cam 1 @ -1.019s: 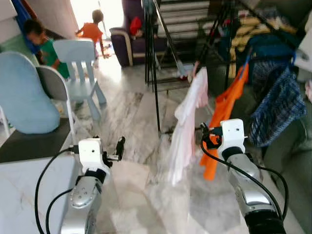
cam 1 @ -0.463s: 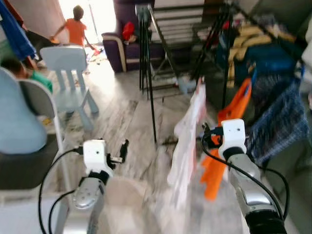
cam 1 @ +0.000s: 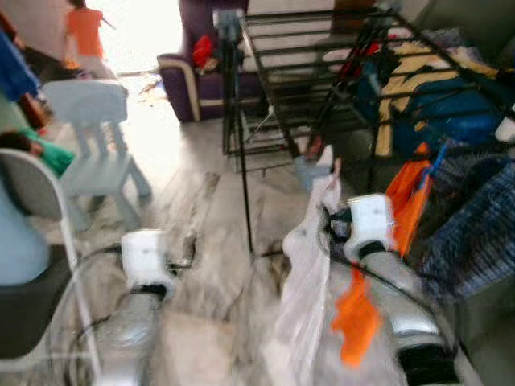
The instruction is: Hang hanger
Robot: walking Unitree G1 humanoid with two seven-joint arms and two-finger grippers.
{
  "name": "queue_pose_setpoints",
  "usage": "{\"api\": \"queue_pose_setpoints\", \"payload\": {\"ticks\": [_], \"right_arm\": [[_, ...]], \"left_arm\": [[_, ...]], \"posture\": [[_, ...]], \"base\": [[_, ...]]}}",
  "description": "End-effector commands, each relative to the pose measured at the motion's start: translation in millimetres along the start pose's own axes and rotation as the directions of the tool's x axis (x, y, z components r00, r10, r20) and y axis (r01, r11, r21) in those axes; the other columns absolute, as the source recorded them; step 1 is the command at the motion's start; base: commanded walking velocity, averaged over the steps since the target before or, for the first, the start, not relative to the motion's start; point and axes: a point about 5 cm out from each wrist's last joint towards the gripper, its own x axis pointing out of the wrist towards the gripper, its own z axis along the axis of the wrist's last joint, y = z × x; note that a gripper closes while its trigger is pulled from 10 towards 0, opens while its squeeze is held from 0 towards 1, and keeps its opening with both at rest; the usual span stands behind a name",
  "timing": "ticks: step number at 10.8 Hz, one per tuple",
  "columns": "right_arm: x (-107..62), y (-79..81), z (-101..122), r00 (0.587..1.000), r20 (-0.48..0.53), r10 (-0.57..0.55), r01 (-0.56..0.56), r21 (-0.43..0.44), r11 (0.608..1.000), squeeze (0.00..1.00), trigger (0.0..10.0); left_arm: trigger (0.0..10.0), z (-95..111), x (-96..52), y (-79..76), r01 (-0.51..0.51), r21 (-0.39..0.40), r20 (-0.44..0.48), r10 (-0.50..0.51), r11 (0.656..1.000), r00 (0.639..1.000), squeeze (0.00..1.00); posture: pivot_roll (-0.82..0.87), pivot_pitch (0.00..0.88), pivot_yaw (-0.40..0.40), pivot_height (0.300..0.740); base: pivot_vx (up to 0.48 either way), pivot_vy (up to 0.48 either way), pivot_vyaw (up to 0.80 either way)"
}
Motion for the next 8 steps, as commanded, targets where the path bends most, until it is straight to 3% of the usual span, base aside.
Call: {"api": "queue_pose_setpoints", "payload": {"ticks": [1, 4, 6, 8], "right_arm": [[0.8, 3.5, 2, 1.000, 0.000, 0.010, -0.010, 0.004, 1.000, 0.00, 10.0], [-0.4, 2.0, -10, 0.996, -0.088, 0.005, -0.002, 0.025, 1.000, 0.00, 10.0], [-8.0, 13.9, -22, 0.983, -0.157, 0.095, -0.086, 0.061, 0.994, 0.00, 10.0], [-9.6, 12.9, -36, 0.962, -0.264, 0.067, -0.042, 0.101, 0.994, 0.00, 10.0]], "left_arm": [[10.0, 3, -0.9, 9.2, -0.030, 0.013, 0.003, 0.030, 0.999, 1.000, 0.00], [10.0, 2, 1.0, 8.8, -0.016, 0.017, -0.019, 0.016, 1.000, 1.000, 0.00], [10.0, 2, 2.4, 9.5, 0.003, 0.046, -0.034, -0.001, 0.999, 0.999, 0.00], [10.0, -1, 1.9, 10.0, 0.024, 0.059, -0.057, -0.021, 0.998, 0.998, 0.00]], "posture": [[-0.08, 0.000, 0.008, 0.740], [-0.08, 0.000, 0.009, 0.740], [-0.08, 0.000, 0.007, 0.740], [-0.08, 0.000, 0.006, 0.740]], "base": [[0.000, 0.000, 0.00], [0.000, 0.000, 0.00], [0.000, 0.000, 0.00], [0.000, 0.000, 0.00]]}}
